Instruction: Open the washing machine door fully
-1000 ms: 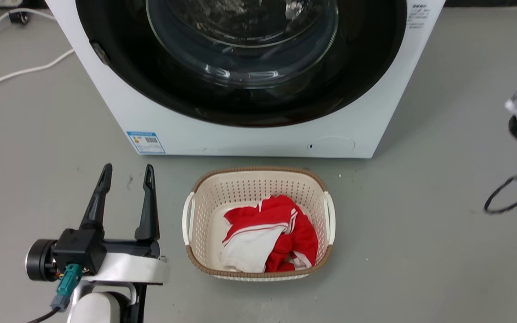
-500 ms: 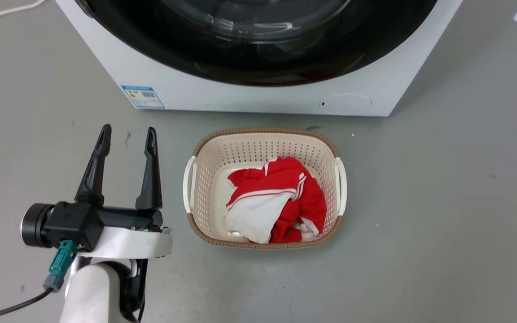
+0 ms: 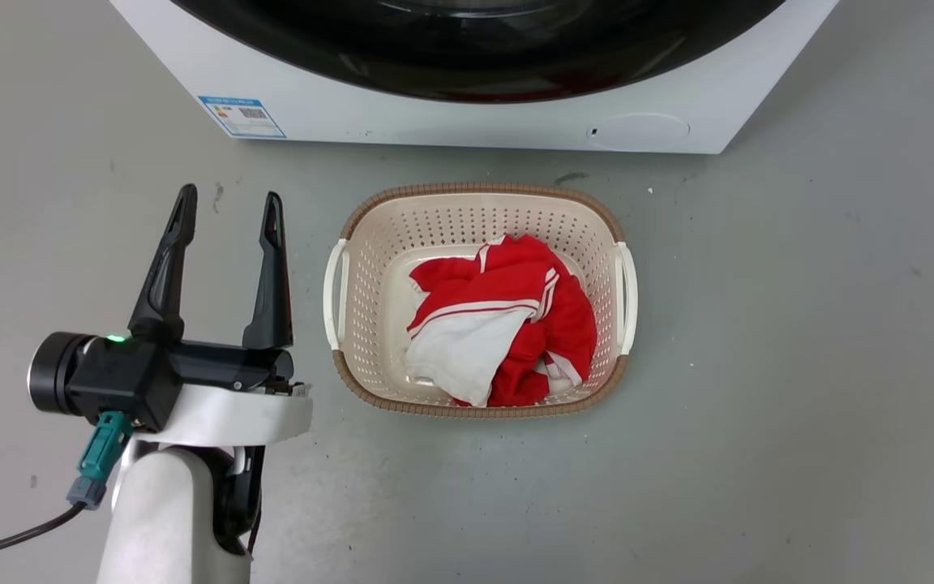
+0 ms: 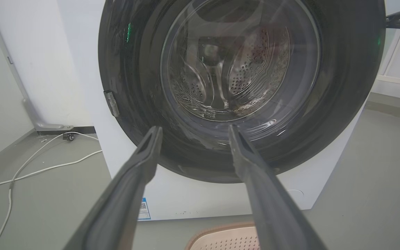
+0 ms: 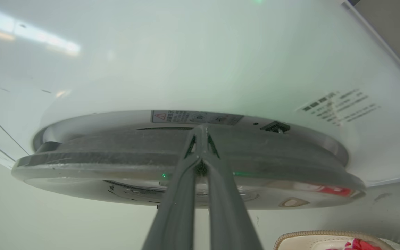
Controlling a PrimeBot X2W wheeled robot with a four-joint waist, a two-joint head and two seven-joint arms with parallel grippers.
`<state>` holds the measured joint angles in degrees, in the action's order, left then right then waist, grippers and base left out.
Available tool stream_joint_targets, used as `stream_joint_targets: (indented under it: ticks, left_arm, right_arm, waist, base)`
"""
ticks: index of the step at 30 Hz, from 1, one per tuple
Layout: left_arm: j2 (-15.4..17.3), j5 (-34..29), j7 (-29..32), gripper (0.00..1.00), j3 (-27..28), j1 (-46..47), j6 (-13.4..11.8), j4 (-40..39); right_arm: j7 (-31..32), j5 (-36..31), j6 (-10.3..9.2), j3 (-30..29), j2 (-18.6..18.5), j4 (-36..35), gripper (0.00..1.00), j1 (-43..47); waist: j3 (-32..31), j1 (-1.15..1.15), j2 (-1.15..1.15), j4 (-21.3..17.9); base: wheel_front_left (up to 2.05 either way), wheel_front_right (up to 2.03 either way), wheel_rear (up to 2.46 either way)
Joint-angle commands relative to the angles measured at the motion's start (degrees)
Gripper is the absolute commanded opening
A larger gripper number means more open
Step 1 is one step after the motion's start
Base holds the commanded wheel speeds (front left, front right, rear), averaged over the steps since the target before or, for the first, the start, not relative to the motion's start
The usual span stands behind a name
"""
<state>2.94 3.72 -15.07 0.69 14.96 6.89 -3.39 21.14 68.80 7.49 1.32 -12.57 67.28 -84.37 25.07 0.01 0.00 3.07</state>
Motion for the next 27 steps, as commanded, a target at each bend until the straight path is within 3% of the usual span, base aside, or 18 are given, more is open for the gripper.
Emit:
stream_joint_targets:
  ticks: [1,12,27]
  left_arm:
    - [0.02,-0.07,-0.15,1.0,0.09,0.88,0.15,-0.22]
    - [-0.03,0.11,-0.15,1.0,-0.9,1.66,0.37,0.66]
    - [-0.07,-0.05,-0.15,1.0,-1.25,0.22,0.4,2.46]
  right_arm:
    - [-0.09,-0.21,0.0,0.19,0.57,0.68,0.0,-0.94]
    - [8.07,1.89,0.01,-0.57,2.75,2.63,0.0,-1.66]
    - [22.7,5.09,0.0,0.08,2.87,-2.92,0.0,5.31]
  waist:
    - [0.58,-0.01,0.0,-0.02]
    - [1.29,-0.01,0.0,-0.25]
    - [-2.9,-0.01,0.0,-1.23]
  base:
    - [0.0,0.0,0.0]
    - [0.0,0.0,0.0]
    - [0.0,0.0,0.0]
